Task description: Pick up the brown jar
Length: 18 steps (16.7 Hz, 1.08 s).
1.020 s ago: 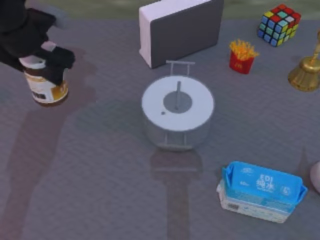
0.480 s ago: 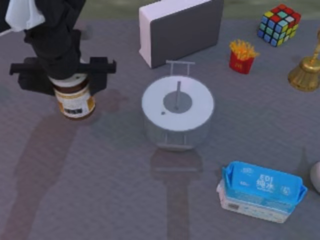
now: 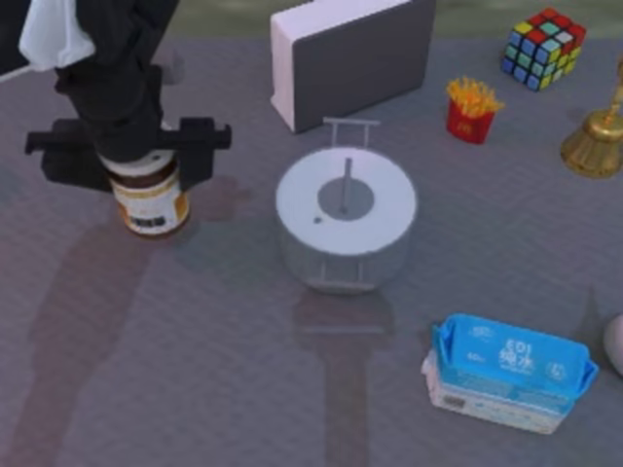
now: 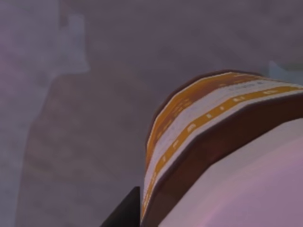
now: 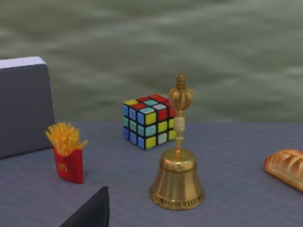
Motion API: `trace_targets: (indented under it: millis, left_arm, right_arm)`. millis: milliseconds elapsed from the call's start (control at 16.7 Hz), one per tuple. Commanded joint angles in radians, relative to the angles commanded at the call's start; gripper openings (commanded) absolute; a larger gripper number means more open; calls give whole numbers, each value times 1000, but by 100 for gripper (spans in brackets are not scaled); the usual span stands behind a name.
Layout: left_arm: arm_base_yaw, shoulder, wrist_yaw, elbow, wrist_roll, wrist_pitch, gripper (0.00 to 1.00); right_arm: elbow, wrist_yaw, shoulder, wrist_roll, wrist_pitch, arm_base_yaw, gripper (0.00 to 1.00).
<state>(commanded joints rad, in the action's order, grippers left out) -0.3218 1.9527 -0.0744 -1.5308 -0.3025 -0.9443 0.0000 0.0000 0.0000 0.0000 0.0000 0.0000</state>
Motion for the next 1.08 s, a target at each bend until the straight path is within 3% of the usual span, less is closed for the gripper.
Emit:
trace_targets:
  millis: [300, 540, 1080]
  left_arm:
    - [5, 57, 0, 72, 4, 141, 0]
    - [5, 65, 0, 80, 4, 152, 0]
    - [5, 65, 0, 80, 4, 152, 68]
  right_arm:
    - [0, 0, 0, 0, 0, 0, 100]
    - [0, 0, 0, 0, 0, 0, 100]
    - [0, 0, 0, 0, 0, 0, 100]
